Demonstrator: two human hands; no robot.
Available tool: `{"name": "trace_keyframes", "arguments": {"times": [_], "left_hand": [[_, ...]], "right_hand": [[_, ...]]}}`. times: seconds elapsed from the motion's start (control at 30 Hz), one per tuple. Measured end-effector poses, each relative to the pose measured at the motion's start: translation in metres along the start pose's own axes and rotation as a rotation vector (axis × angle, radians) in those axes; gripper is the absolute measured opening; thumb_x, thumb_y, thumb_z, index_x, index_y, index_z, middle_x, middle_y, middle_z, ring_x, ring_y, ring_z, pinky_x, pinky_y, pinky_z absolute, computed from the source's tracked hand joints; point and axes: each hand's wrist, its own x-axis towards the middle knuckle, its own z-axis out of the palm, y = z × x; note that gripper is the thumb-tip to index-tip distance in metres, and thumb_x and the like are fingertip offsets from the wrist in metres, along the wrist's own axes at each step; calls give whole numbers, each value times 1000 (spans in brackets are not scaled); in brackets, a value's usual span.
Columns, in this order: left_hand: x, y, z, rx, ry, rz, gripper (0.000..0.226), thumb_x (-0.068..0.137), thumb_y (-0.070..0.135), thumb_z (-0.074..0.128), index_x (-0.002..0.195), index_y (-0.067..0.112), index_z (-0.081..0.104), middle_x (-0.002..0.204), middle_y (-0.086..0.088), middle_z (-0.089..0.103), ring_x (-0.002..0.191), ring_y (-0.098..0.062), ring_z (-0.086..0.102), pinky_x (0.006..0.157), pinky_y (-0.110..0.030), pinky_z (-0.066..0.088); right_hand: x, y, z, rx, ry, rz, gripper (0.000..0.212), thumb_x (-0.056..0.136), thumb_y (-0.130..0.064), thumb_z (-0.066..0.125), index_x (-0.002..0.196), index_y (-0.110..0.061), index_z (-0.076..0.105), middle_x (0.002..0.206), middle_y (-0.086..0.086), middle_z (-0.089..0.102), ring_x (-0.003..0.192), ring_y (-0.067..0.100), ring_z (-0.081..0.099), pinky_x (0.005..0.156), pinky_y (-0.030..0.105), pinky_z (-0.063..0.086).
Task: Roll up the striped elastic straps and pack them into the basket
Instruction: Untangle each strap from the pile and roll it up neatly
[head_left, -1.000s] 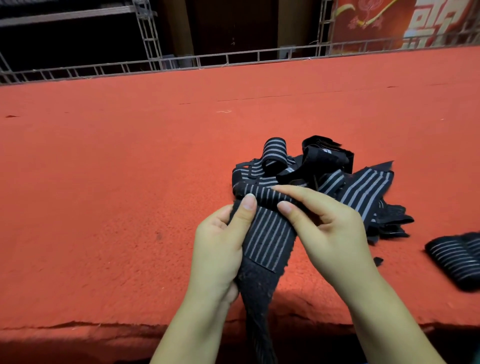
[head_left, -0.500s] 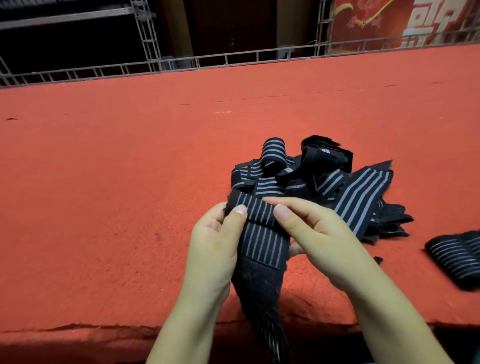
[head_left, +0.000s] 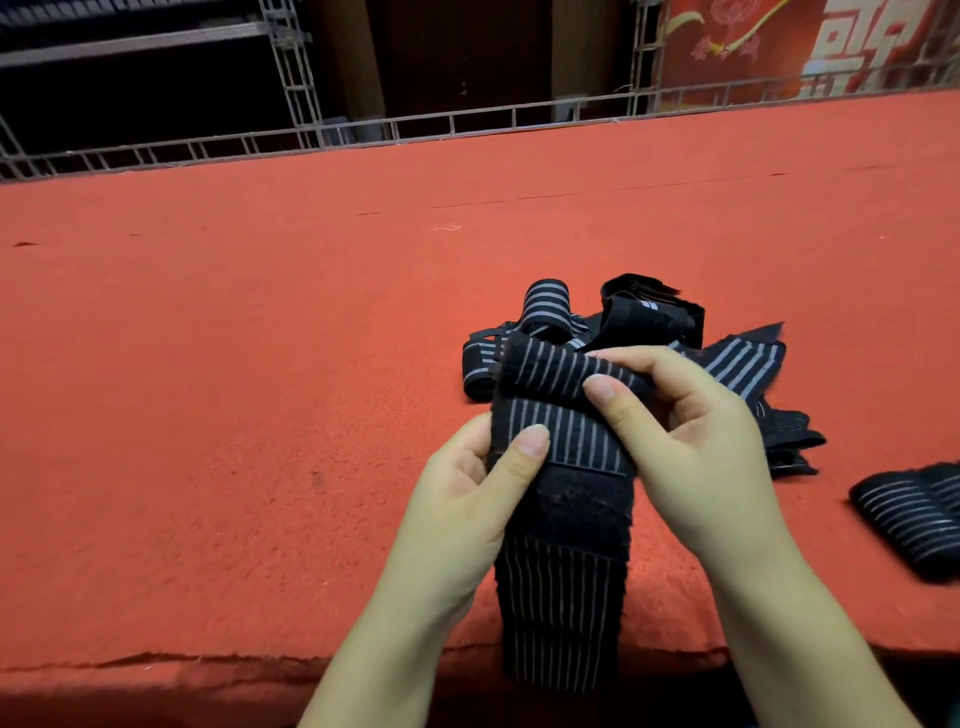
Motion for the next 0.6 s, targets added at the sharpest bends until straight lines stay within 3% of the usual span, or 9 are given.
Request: {"name": "trace_keyframes", "arguments": {"times": [0.17, 0.4, 0.6], "left_hand": [[-2, 3, 5, 41, 31, 22, 20, 93, 25, 59, 100, 8, 68, 91, -6, 76, 83, -13, 70, 68, -21, 53], [-4, 2, 5, -5, 71, 36, 32, 88, 31, 49, 97, 7, 69, 88, -6, 75, 78, -12, 69, 65, -21, 52], [-2, 7, 7, -10, 160, 45, 40, 85, 43, 46, 79, 13, 72, 74, -1, 74, 64, -6, 67, 55, -17, 49]], "right_hand": [[-4, 2, 1, -116, 31, -66, 14, 82, -28, 65, 95, -30, 71, 94, -19, 70, 93, 1, 65, 79, 15, 49], [-7, 6, 6, -208, 36, -194, 20, 81, -21, 68, 100, -19, 74, 97, -14, 70, 95, -4, 63, 83, 7, 42], [-9, 5, 5, -203, -50, -276, 27, 78, -17, 71, 105, -21, 73, 101, -13, 68, 98, -3, 62, 85, 9, 43]]}}
